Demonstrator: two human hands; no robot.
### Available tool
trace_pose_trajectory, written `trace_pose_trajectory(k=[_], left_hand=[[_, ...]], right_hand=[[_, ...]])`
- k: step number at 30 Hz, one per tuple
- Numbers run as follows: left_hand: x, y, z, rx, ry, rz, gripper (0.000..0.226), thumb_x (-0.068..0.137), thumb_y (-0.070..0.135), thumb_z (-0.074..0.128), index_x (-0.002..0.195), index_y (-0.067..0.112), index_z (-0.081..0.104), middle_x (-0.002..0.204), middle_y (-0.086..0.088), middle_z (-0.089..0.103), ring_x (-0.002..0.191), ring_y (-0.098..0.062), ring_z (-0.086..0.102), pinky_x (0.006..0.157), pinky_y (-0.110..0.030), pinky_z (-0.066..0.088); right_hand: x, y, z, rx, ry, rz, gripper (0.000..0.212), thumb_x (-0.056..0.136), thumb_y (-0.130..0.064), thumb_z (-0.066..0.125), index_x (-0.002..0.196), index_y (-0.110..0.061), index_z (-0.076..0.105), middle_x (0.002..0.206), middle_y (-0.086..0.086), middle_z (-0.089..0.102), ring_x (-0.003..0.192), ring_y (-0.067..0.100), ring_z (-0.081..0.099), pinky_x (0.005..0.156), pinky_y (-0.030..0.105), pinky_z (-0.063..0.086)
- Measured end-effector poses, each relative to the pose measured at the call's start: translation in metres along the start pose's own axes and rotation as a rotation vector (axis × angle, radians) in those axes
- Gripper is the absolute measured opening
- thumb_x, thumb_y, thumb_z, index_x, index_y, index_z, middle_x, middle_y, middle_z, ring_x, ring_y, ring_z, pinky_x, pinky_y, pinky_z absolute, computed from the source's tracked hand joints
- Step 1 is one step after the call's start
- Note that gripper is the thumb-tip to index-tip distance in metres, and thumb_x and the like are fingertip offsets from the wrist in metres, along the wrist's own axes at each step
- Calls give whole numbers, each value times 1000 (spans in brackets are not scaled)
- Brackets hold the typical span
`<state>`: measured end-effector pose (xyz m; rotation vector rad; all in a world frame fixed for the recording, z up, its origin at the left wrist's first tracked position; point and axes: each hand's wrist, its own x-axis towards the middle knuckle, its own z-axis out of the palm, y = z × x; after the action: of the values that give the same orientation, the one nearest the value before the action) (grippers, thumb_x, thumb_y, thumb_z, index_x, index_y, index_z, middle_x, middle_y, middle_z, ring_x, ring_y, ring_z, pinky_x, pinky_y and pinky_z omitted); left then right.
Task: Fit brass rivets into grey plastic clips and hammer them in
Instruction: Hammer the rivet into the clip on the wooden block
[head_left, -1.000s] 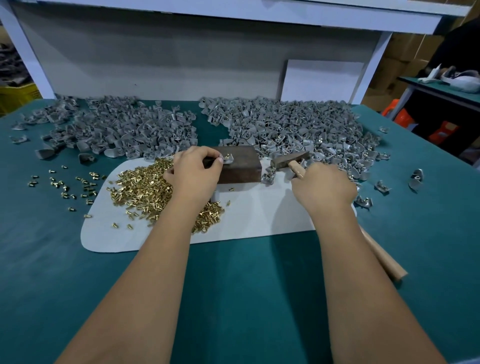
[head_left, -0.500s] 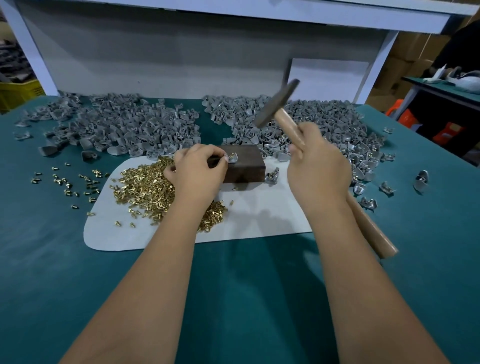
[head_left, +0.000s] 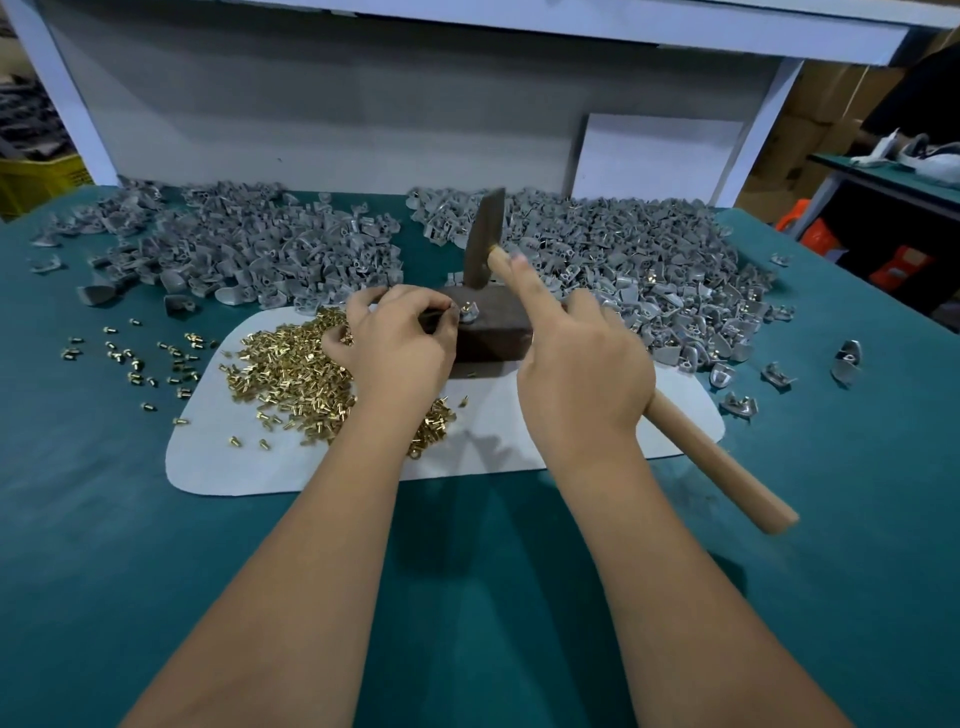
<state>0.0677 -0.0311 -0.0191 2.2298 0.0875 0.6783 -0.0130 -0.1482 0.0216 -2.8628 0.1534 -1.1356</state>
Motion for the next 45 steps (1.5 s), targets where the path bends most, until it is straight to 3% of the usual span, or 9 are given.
trace_pose_trajectory(k=[5,8,21,24,28,32,36,40,45], left_hand=[[-1,1,-2,-9,-2,-3,7,88,36,66,87,34,73,111,18,66,131,-17,31,100,-47,13],[-1,1,-2,-15,-7,-13,8,89,36,66,88,32,73,110,18,67,132,-15,30,103,-49,12],[-1,-1,2,-13,52,23,7,87,37,68,82,34,72,103,20,68,129,-16,34,98,-48,15],[-1,-1,1,-23,33,20,6,87,36,67,84,35,72,106,20,68,128,-17,33,100,-50,16],[-2,2,0,2,33,21,8,88,36,66,84,33,72,104,19,68,129,-17,33,100,-50,17],[-2,1,-3,-1,0,25,8,89,34,65,87,34,73,107,19,67,129,-18,32,100,-51,18],[-2,2,1,14,40,19,8,89,36,66,84,34,72,105,20,68,129,-17,33,98,-50,16],[-1,0,1,10,30,17,7,88,37,65,84,37,71,106,23,66,129,-15,33,97,-47,15],[-2,1,4,12,54,6,7,89,37,66,85,35,72,104,19,68,129,-16,34,100,-50,16]], right_hand=[[-2,-2,2,-47,-47,-32,65,86,-4,56,141,-37,43,84,6,59,71,27,56,56,31,25],[0,-4,0,-20,1,14,64,79,0,61,135,-30,53,77,8,58,63,29,55,54,30,26],[0,-4,0,87,12,43,69,77,4,63,136,-29,52,77,9,58,61,29,53,52,29,26],[-1,-1,5,44,-71,-7,72,84,-3,57,142,-42,39,87,6,60,69,27,55,54,31,26],[-1,-4,-1,89,33,50,72,75,5,64,137,-29,51,77,9,58,60,28,52,52,29,26],[-2,-1,4,57,-70,1,72,86,-5,55,144,-43,34,88,5,58,71,27,55,54,32,26],[-1,-1,2,78,70,29,71,75,4,65,137,-29,52,76,9,58,58,27,51,51,29,26],[-1,4,9,37,-82,6,73,88,-7,55,145,-46,29,89,3,58,65,21,38,53,31,25],[-2,3,6,128,200,53,69,75,6,67,135,-27,54,72,8,55,55,21,42,48,28,27]])
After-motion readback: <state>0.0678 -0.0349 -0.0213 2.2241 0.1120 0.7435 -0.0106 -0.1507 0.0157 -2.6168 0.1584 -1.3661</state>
